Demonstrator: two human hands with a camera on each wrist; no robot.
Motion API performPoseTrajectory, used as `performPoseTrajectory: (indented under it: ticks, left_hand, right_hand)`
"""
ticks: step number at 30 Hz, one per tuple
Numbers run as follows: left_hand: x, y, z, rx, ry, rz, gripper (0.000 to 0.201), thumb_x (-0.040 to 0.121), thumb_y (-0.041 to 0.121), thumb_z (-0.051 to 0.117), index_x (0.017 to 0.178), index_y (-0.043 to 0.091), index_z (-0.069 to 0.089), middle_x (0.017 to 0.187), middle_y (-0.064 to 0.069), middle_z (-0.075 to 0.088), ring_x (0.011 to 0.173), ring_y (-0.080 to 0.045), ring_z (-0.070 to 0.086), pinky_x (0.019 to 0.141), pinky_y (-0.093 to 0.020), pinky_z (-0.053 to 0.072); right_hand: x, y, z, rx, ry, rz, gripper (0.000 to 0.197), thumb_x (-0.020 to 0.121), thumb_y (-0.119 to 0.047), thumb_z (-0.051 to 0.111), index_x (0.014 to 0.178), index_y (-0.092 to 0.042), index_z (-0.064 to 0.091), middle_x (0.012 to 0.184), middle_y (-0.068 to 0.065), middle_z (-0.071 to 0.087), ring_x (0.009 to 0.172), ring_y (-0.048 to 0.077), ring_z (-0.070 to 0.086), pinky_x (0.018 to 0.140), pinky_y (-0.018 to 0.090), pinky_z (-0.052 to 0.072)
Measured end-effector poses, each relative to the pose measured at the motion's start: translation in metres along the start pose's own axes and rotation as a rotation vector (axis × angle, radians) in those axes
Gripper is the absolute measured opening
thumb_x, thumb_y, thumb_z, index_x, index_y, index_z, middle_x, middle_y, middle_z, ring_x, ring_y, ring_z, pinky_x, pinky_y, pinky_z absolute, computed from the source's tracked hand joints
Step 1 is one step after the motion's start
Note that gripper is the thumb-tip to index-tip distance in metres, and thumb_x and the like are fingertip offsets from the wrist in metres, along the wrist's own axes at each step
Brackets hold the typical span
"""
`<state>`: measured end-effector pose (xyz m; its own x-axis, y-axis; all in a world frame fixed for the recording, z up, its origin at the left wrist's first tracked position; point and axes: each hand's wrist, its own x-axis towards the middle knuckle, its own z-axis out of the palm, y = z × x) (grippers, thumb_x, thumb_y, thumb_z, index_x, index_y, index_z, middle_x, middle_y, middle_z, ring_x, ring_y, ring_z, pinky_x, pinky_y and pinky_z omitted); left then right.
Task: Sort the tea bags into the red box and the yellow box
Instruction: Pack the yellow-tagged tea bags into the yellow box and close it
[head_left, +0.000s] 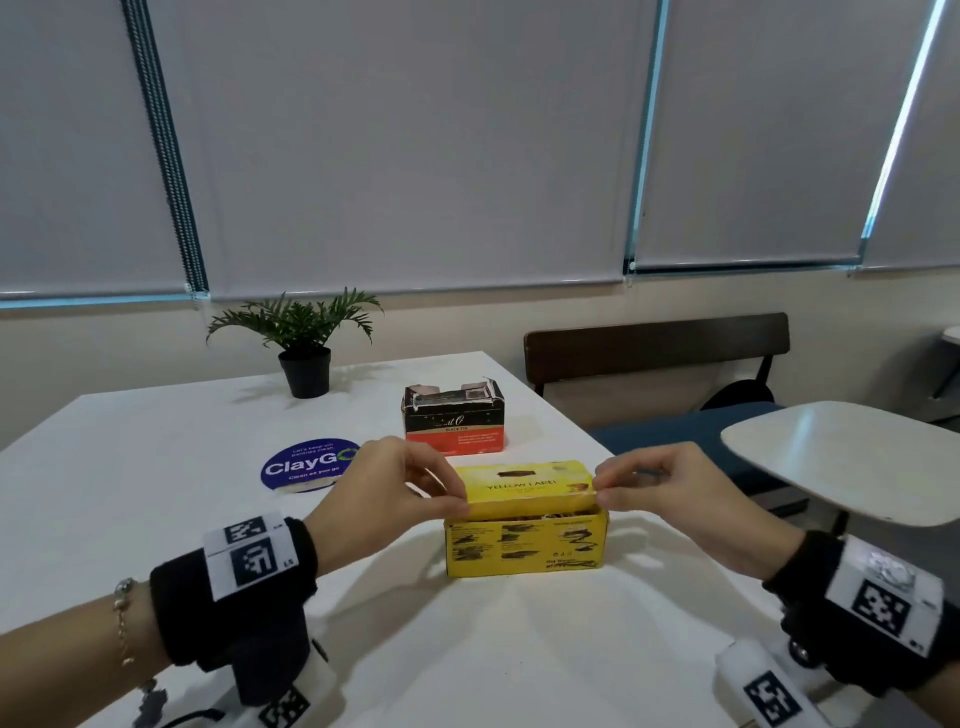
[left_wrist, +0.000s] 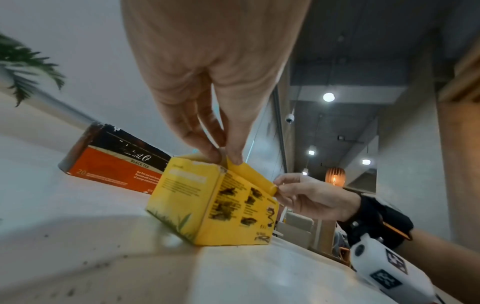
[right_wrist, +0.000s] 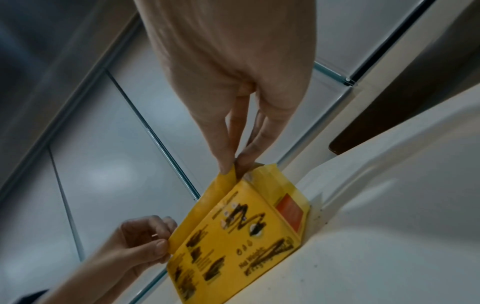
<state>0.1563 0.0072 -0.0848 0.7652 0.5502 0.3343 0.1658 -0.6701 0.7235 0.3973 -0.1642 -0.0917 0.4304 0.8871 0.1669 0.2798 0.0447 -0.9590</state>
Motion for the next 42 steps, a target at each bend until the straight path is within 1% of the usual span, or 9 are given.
performPoseTrajectory:
  ticks: [7, 10, 13, 15, 20, 24, 34, 40, 42]
  left_hand:
    - [-0.002, -0.001, 0.001, 0.150, -0.067, 0.037, 0.012, 0.074, 0.022, 0.082, 0.072, 0.029, 0.073, 0.079, 0.015, 0.071, 0.070, -0.006, 0.065, 0.068, -0.024, 0.055]
    - [0.000, 0.002, 0.000, 0.184, -0.101, 0.022, 0.009, 0.076, 0.023, 0.081, 0.073, 0.028, 0.074, 0.077, 0.015, 0.071, 0.069, -0.007, 0.064, 0.064, -0.021, 0.053]
    - [0.001, 0.005, -0.001, 0.263, -0.150, -0.001, 0.005, 0.077, 0.028, 0.080, 0.076, 0.030, 0.075, 0.079, 0.011, 0.072, 0.069, -0.008, 0.064, 0.064, -0.024, 0.053]
    - [0.001, 0.007, -0.001, 0.327, -0.181, 0.001, 0.004, 0.077, 0.031, 0.079, 0.076, 0.032, 0.075, 0.080, 0.013, 0.071, 0.070, -0.006, 0.064, 0.066, -0.027, 0.055]
    - [0.002, 0.011, -0.004, 0.458, -0.211, 0.018, 0.007, 0.078, 0.040, 0.077, 0.081, 0.034, 0.075, 0.084, 0.020, 0.067, 0.073, -0.003, 0.061, 0.068, -0.032, 0.055]
    - [0.000, 0.011, -0.014, 0.534, -0.219, -0.023, 0.010, 0.078, 0.040, 0.076, 0.082, 0.032, 0.075, 0.083, 0.021, 0.062, 0.074, -0.003, 0.063, 0.058, -0.022, 0.049]
    - [-0.027, -0.020, -0.082, 0.760, -0.101, -0.243, 0.007, 0.076, 0.042, 0.076, 0.074, 0.039, 0.070, 0.079, 0.019, 0.051, 0.070, 0.000, 0.049, 0.054, -0.018, 0.033]
    - [-0.041, -0.051, -0.127, 0.813, 0.028, -0.402, 0.012, 0.075, 0.040, 0.076, 0.068, 0.039, 0.067, 0.077, 0.021, 0.053, 0.075, -0.004, 0.057, 0.056, -0.020, 0.036]
    - [-0.042, -0.058, -0.136, 0.802, 0.041, -0.427, 0.012, 0.075, 0.040, 0.077, 0.068, 0.039, 0.068, 0.076, 0.021, 0.054, 0.074, -0.004, 0.057, 0.056, -0.020, 0.037]
  right_hand:
    - [0.001, -0.002, -0.001, -0.105, -0.061, -0.005, 0.010, 0.073, 0.002, 0.079, 0.082, 0.003, 0.074, 0.091, 0.009, 0.075, 0.088, 0.022, 0.074, 0.086, 0.030, 0.056]
    - [0.002, -0.005, -0.002, -0.267, -0.060, -0.072, 0.009, 0.074, -0.005, 0.082, 0.080, -0.011, 0.079, 0.091, 0.004, 0.074, 0.084, 0.018, 0.072, 0.081, 0.030, 0.056]
    - [0.006, -0.009, -0.003, -0.570, -0.062, -0.155, 0.015, 0.072, -0.018, 0.085, 0.075, -0.031, 0.080, 0.091, -0.007, 0.065, 0.076, 0.007, 0.061, 0.068, 0.021, 0.051]
    - [0.009, -0.012, -0.002, -0.706, -0.101, -0.156, 0.013, 0.072, -0.024, 0.085, 0.073, -0.035, 0.079, 0.093, -0.010, 0.061, 0.079, 0.006, 0.056, 0.065, 0.020, 0.048]
    - [0.012, -0.018, -0.001, -0.725, -0.160, -0.106, 0.014, 0.073, -0.022, 0.085, 0.070, -0.033, 0.078, 0.094, -0.012, 0.064, 0.084, 0.005, 0.066, 0.078, 0.033, 0.058]
    - [0.019, -0.022, 0.010, -0.682, -0.222, -0.107, 0.011, 0.073, -0.017, 0.084, 0.072, -0.027, 0.080, 0.089, -0.008, 0.071, 0.082, 0.006, 0.069, 0.081, 0.038, 0.058]
    - [0.069, -0.035, 0.097, -0.650, -0.384, -0.183, 0.010, 0.076, -0.010, 0.079, 0.082, -0.019, 0.080, 0.091, 0.004, 0.076, 0.083, 0.012, 0.072, 0.083, 0.037, 0.058]
    - [0.108, -0.051, 0.148, -0.598, -0.598, -0.114, 0.025, 0.080, -0.009, 0.077, 0.104, -0.017, 0.076, 0.108, 0.005, 0.074, 0.103, 0.012, 0.068, 0.094, 0.029, 0.053]
    - [0.129, -0.061, 0.147, -0.628, -0.585, -0.125, 0.033, 0.081, -0.010, 0.076, 0.112, -0.020, 0.073, 0.115, 0.004, 0.071, 0.108, 0.011, 0.065, 0.097, 0.027, 0.050]
